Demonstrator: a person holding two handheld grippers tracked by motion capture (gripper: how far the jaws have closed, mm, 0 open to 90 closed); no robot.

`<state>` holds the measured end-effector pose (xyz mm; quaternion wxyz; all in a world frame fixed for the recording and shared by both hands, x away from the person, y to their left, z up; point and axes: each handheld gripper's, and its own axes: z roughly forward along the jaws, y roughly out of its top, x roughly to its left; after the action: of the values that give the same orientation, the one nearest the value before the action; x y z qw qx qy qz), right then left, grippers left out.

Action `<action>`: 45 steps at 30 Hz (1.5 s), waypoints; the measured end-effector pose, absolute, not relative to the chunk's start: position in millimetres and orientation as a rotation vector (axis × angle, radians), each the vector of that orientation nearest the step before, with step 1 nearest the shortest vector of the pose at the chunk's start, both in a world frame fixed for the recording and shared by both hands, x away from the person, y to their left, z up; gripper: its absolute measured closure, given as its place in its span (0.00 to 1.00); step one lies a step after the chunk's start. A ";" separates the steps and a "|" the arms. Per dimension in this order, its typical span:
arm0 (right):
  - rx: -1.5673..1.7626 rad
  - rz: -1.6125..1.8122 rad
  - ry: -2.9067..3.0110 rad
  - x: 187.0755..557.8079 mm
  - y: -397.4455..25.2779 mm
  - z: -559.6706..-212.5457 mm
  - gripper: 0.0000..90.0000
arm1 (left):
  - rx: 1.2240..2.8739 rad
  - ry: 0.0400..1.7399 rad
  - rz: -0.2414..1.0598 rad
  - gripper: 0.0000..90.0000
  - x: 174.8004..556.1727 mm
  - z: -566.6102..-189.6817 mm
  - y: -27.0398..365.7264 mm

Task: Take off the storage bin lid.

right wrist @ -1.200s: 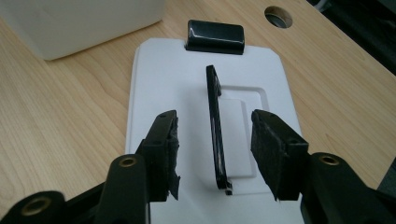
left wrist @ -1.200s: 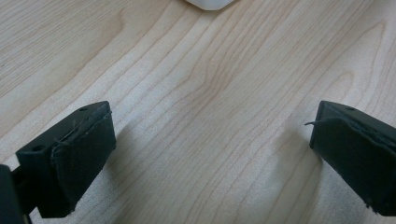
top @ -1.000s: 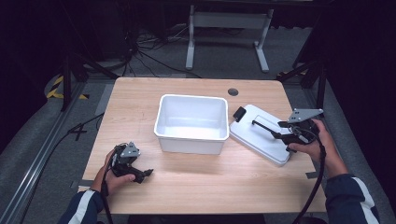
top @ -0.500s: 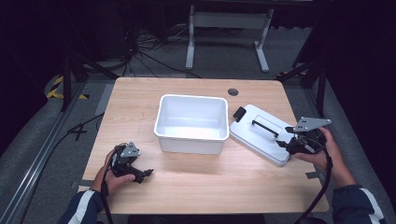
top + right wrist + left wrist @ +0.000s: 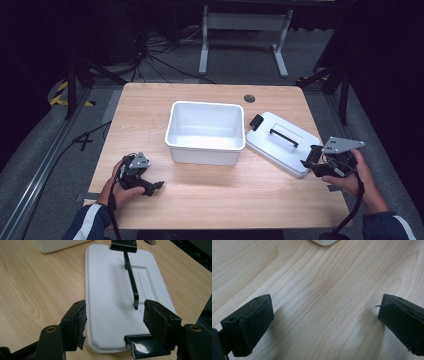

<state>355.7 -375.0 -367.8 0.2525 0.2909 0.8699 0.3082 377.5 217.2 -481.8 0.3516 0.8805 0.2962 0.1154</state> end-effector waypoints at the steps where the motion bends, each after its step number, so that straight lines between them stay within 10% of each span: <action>1: 0.790 0.839 2.364 351.5 -375.6 -371.4 0.39 | 2.279 0.767 0.299 0.01 377.5 -481.8 217.2; 45: 1.045 1.005 2.314 319.3 -404.5 -467.1 0.25 | 2.275 0.775 0.289 0.00 377.7 -482.1 216.7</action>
<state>319.3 -404.5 -467.1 0.2041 0.3747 0.8296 0.3603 377.7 216.7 -482.1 0.3529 0.8794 0.2994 0.1117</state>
